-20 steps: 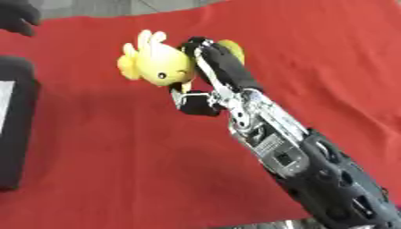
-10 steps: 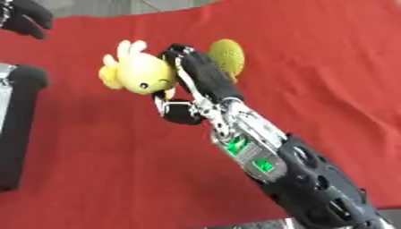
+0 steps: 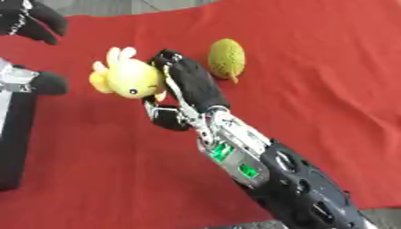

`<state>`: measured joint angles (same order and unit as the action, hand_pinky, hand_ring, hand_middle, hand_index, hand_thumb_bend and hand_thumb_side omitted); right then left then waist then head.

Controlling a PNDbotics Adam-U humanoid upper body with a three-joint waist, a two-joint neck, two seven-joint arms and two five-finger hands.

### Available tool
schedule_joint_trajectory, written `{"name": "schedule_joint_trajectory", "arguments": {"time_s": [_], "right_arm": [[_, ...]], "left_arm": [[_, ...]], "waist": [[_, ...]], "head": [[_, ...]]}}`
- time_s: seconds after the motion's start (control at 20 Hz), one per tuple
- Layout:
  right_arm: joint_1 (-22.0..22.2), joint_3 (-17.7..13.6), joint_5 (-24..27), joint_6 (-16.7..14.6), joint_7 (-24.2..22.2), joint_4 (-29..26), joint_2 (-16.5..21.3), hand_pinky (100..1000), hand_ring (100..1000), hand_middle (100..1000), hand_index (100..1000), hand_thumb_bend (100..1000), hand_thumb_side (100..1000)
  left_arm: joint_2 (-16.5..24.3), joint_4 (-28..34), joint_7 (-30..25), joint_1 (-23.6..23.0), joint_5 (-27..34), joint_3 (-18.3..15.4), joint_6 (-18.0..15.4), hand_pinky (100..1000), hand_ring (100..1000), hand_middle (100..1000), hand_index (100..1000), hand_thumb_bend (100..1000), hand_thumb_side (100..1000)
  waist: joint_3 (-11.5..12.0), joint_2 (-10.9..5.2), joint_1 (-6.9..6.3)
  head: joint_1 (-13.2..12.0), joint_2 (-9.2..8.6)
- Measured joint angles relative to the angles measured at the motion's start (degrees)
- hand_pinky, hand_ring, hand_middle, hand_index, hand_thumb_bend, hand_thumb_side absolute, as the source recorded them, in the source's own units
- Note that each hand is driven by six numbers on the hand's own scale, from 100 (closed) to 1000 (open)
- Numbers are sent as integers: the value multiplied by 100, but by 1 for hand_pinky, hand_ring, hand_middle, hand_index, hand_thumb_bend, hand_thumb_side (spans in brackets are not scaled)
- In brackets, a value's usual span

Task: Pick up the objects with one hand, pass them to the other hand, and then place them into the box on the other side of the table.

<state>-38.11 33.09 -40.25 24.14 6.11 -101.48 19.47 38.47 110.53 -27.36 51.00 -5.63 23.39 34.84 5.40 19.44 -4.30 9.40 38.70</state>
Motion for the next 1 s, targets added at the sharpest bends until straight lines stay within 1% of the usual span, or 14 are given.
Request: {"name": "schedule_joint_trajectory", "arguments": {"time_s": [0.5,0.75,1.0], "right_arm": [[-122,125,-130,-75,68,85,-180,777,746,711,711,100,100],[-125,185,-197,-147,41,86,-216,772,743,709,709,100,100],[-174,232,-243,-214,45,80,-269,770,741,707,707,100,100]], "left_arm": [[-135,-358,-266,164,-278,239,7,883,765,738,822,807,469],[-157,-587,-442,289,-527,397,-75,879,770,741,824,778,439],[-225,-904,-587,388,-768,534,-177,878,774,744,827,763,439]], "waist": [[18,0,-1],[35,0,-13],[37,0,-18]], "head": [[-42,43],[-68,47],[-75,48]]}}
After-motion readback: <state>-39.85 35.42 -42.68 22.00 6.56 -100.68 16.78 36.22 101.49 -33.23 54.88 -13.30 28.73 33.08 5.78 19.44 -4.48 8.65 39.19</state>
